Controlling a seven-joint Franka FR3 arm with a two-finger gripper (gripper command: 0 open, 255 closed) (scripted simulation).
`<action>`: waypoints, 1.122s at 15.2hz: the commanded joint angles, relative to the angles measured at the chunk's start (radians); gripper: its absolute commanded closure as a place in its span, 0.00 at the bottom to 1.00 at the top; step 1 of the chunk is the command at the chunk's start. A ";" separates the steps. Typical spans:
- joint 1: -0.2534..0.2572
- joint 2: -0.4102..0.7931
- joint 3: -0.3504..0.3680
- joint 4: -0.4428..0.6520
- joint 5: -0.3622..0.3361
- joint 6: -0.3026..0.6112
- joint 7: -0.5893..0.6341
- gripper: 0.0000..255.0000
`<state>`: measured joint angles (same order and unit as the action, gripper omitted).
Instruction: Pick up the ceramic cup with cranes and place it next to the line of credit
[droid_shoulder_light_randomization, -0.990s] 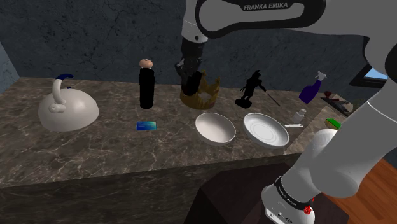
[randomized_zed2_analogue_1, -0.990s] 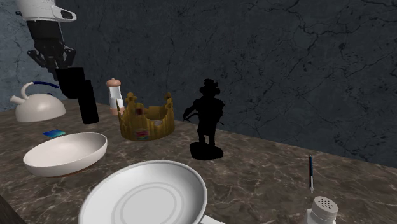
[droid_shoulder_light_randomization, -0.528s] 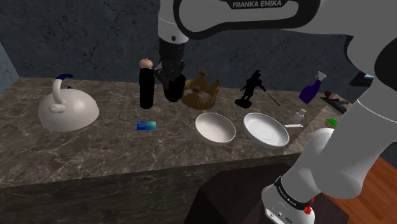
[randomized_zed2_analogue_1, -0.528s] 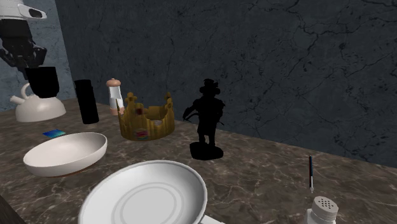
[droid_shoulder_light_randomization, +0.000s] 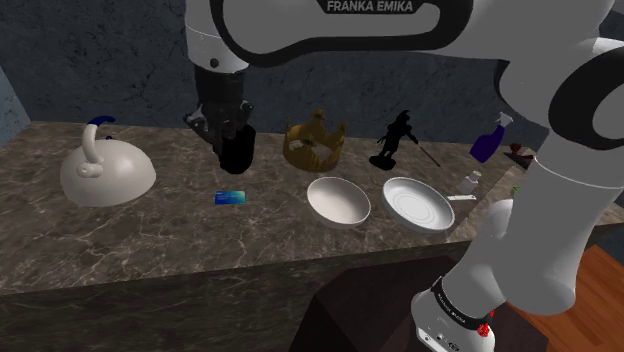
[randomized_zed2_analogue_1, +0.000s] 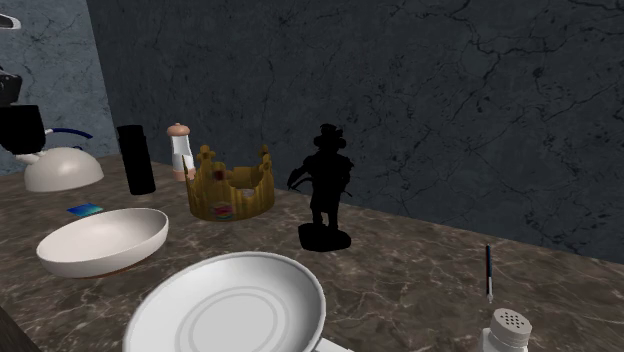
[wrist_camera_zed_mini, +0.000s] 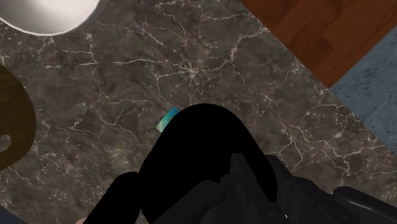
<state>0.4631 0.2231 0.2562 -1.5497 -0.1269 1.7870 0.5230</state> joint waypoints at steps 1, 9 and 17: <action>0.032 0.046 0.015 0.064 -0.016 -0.023 0.045 1.00; 0.093 0.152 0.030 0.146 -0.051 -0.010 0.122 1.00; 0.088 0.158 0.027 0.047 -0.056 0.094 0.132 1.00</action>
<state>0.5529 0.3810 0.2841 -1.4893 -0.1825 1.8671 0.6551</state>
